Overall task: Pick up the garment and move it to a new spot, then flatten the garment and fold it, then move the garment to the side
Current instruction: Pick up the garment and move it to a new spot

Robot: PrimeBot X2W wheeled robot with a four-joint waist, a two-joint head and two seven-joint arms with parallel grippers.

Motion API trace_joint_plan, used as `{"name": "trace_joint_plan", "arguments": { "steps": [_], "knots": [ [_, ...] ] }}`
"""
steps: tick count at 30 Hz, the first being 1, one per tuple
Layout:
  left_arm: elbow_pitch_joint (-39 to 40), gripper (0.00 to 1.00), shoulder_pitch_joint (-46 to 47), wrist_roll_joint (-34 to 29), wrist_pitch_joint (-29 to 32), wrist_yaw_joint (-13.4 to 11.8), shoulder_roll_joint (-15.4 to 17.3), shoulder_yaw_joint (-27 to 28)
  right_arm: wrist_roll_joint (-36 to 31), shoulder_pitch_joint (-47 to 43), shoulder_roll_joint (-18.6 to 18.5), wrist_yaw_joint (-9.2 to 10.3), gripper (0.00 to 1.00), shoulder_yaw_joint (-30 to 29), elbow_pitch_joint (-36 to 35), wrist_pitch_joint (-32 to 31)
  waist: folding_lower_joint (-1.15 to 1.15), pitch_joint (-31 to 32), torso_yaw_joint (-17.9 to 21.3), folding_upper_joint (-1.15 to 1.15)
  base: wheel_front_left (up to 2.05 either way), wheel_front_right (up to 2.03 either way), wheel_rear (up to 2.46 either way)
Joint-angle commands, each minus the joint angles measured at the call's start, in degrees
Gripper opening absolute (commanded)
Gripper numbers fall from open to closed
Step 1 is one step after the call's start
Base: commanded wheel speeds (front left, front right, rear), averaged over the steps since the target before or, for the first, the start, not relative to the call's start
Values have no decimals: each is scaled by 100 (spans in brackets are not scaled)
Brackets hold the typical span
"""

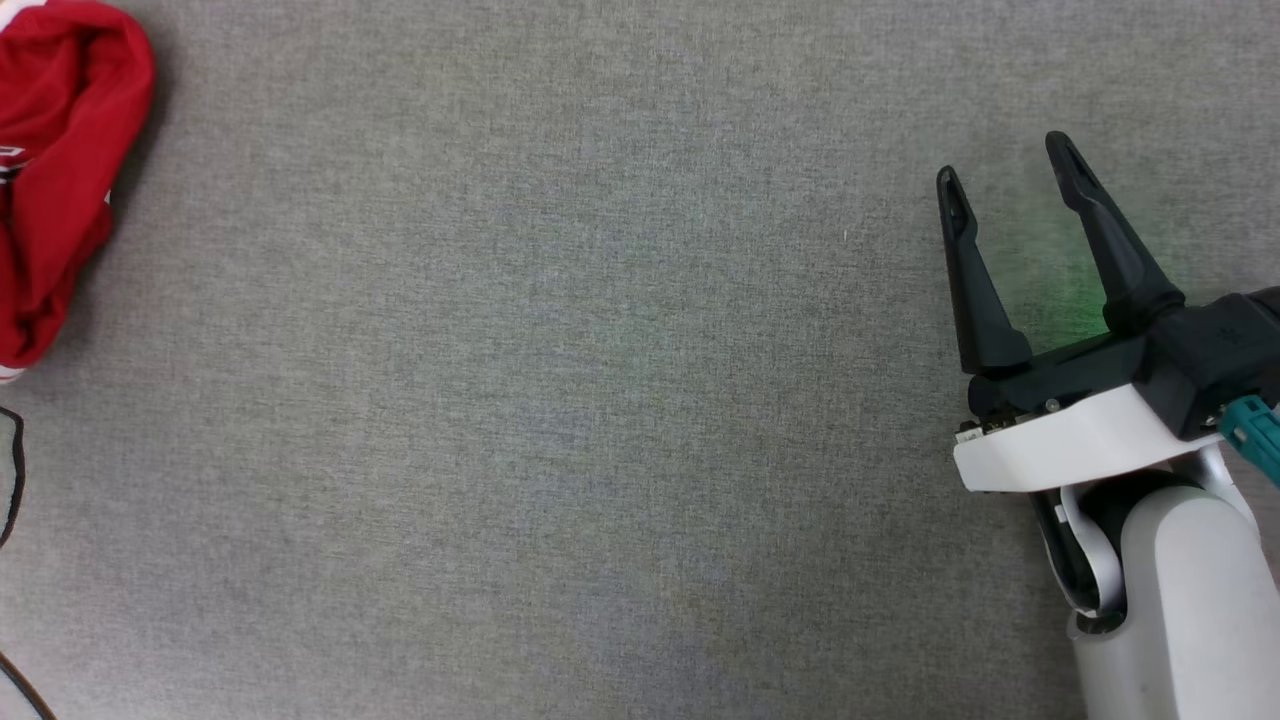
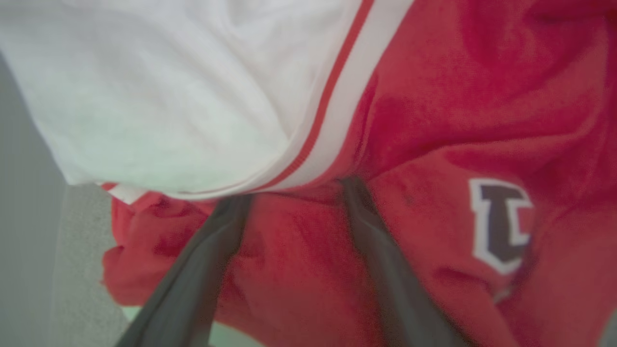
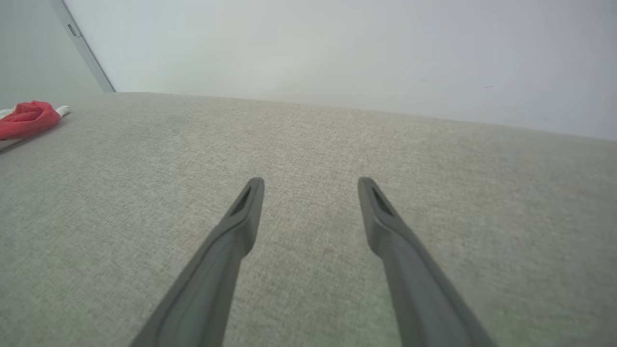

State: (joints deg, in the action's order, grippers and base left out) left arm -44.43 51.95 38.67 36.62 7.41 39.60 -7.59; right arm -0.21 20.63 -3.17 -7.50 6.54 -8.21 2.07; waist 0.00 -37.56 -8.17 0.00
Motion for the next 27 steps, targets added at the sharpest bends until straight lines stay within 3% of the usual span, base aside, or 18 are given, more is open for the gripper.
{"name": "trace_joint_plan", "arguments": {
  "steps": [1, 2, 6, 14, 21, 27],
  "knots": [
    [-378, 10, -454, -36, 271, -41, -224, -189, 3, 86, 23, 2, 100, -6, 4, 45, 0, 52, 15, 0, 0, 0, 0],
    [-405, 0, -429, -10, 203, -45, -234, -165, 0, 73, 24, 2, 100, -22, 10, 54, 0, 93, 17, 0, 0, 0, 0],
    [-378, 0, -291, -60, -189, -58, -261, -129, -3, -75, 28, 2, 100, -88, 68, 61, 0, 373, -21, 0, 0, 0, 0],
    [-99, 0, -105, -395, -1719, -108, -311, -141, 162, -486, 32, 2, 100, -206, 228, 125, 0, 1437, -121, 0, 0, 0, 0],
    [300, 0, -269, -630, -3126, -285, -631, -173, 420, -997, 34, 2, 100, -360, 298, 125, 0, 2474, -74, 0, 0, 0, 0],
    [914, 0, -601, -638, -3849, -401, -1069, -218, 612, -1413, 34, 2, 100, -489, 237, 58, 0, 3087, 134, 0, 0, 0, 0]
  ]
}}
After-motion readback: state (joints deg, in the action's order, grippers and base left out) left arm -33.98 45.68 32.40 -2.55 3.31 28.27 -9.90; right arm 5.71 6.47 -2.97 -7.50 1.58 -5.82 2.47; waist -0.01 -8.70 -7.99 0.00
